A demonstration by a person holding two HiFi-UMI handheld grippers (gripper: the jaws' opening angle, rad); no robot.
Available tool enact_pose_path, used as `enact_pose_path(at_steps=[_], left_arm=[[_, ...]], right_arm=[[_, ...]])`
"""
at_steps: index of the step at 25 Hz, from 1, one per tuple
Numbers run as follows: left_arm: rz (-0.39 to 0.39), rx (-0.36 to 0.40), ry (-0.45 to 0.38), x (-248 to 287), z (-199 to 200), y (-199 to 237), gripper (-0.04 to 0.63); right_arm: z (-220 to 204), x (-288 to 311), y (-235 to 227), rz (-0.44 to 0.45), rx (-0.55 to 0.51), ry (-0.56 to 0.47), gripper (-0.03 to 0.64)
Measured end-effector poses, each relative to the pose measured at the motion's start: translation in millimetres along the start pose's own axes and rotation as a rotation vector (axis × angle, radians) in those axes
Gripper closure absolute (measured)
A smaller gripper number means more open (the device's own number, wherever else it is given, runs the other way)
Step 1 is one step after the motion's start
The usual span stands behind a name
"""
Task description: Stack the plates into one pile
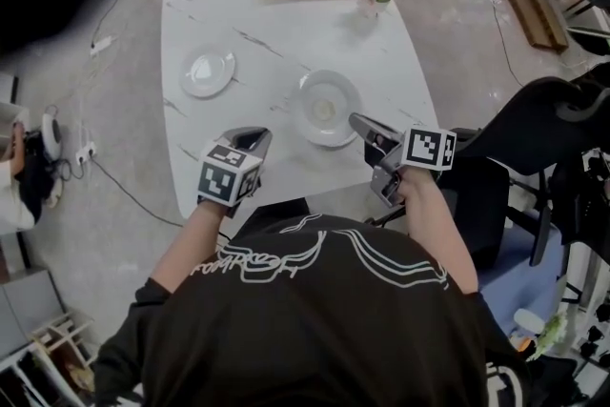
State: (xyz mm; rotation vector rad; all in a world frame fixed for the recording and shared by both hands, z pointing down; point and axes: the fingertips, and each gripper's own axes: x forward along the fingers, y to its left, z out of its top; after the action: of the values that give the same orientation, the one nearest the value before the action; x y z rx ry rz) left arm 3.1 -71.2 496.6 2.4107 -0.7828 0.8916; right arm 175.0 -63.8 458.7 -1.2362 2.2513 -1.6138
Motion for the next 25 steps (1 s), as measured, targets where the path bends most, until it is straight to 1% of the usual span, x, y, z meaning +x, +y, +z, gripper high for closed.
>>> enact_pose_path(at_steps=[6, 13, 16, 18, 20, 23, 24, 25], left_arm=[[-0.026, 0.031, 0.034, 14, 4, -8, 0.561], [-0.043, 0.043, 0.068, 26, 2, -10, 0.561], [-0.045, 0.037, 0.067, 29, 2, -11, 0.561], [-0.046, 0.037, 0.074, 31, 0, -13, 0.561], [-0.048, 0.04, 0.089, 32, -5, -13, 0.561], [-0.049, 0.04, 0.096, 34, -8, -13, 0.561], [-0.048, 0.039, 0.095, 34, -8, -13, 0.561], [-0.048, 0.037, 0.095, 34, -8, -13, 0.561]], right_arm=[[2, -13, -31, -0.053, 0.066, -0.031, 0.578], [-6, -10, -57, -0.071, 0.131, -0.027, 0.578], [-11, -9, -66, -0.081, 0.167, -0.03, 0.577], [-12, -8, -69, -0.069, 0.179, -0.036, 0.577], [-11, -7, -71, -0.077, 0.149, -0.029, 0.575], [-10, -1, -70, -0.091, 0.056, -0.004, 0.563], [-11, 1, -69, -0.1, 0.014, 0.014, 0.533], [-13, 2, -68, -0.111, -0.031, 0.036, 0.481]])
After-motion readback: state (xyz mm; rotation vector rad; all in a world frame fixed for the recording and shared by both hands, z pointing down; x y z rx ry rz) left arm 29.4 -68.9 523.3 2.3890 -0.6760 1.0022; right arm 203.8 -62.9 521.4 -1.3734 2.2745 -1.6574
